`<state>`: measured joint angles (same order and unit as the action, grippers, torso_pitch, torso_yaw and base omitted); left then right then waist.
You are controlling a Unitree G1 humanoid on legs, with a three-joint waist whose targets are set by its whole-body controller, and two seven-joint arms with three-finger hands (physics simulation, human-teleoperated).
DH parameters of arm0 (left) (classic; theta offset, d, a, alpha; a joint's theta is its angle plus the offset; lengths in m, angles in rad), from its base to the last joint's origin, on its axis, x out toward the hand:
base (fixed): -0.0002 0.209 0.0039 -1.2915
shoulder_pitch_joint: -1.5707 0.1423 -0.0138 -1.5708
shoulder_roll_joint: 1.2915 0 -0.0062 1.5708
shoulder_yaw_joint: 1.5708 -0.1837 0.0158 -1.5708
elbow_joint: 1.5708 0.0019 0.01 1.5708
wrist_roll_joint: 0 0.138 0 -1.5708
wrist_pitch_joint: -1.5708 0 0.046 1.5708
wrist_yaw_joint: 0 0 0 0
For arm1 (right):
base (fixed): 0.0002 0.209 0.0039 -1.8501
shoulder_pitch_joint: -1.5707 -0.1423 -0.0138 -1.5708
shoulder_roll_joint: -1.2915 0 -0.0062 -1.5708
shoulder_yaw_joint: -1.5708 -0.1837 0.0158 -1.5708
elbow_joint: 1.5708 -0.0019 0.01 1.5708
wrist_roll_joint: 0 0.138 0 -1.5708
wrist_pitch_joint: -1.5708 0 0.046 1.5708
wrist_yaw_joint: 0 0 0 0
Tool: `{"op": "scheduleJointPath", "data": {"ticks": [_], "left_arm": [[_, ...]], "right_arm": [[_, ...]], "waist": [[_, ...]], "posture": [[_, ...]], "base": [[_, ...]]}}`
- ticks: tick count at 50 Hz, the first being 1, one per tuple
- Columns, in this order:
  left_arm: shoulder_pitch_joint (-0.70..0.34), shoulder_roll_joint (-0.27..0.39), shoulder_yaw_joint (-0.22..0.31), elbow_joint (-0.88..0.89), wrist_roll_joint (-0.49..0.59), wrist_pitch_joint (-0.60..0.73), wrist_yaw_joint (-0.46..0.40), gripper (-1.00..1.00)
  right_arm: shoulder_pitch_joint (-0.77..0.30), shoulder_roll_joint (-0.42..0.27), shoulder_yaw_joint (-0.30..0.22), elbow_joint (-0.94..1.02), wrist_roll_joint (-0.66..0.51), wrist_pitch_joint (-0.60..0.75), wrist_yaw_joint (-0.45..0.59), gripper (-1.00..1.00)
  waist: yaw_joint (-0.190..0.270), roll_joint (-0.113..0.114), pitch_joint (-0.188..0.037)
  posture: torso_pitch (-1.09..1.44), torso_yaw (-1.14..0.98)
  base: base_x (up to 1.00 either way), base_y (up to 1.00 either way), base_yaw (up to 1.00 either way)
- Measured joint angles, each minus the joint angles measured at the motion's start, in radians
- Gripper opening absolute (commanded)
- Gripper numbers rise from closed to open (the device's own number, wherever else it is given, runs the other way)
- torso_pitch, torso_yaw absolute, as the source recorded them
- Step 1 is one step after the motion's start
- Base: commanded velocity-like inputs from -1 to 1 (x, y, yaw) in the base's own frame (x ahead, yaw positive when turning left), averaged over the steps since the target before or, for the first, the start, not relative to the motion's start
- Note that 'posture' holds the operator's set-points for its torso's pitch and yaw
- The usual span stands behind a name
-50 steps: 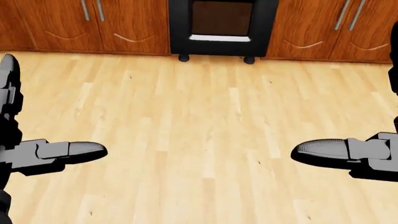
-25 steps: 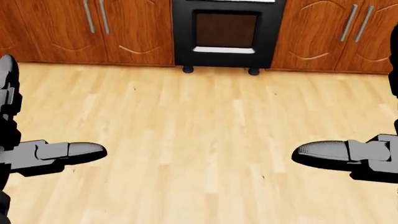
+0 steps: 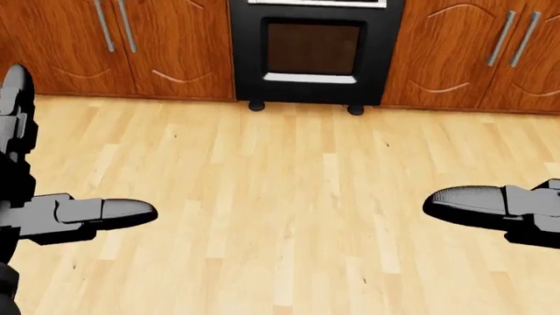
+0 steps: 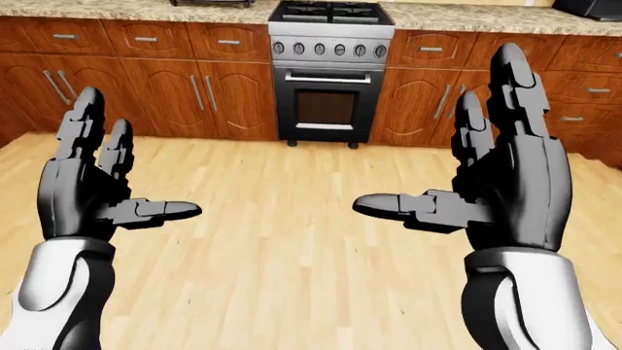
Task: Navigate to the stove.
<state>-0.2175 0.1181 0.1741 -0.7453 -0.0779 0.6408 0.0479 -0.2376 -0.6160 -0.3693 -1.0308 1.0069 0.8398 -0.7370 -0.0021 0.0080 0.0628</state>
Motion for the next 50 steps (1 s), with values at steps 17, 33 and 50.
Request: {"op": "scheduleJointPath", "data": {"ticks": [17,33,50], "left_arm": [[0.01,-0.011,-0.015,0.033,-0.002,0.004,-0.006,1.0],[0.019,-0.004,0.01,0.028,0.006,0.012,0.002,1.0],[0.005,-0.008,-0.008,0.011,-0.005,0.023,-0.009,1.0]], "right_arm": [[0.021,0.024,0.005,0.012,-0.04,0.016,0.024,1.0],[0.013,0.012,0.011,0.003,-0.007,0.011,0.018,1.0],[0.012,0.002,-0.001,0.007,-0.016,0.008,0.001,1.0]], "waist": [[0.01,-0.082,0.004],[0.017,0.015,0.002],[0.002,-0.066,-0.012]], "posture": [[0.0,0.0],[0.0,0.0],[0.0,0.0]], "base": [[0.39,-0.18,0.0],[0.26,-0.09,0.0],[0.26,-0.09,0.0]]}}
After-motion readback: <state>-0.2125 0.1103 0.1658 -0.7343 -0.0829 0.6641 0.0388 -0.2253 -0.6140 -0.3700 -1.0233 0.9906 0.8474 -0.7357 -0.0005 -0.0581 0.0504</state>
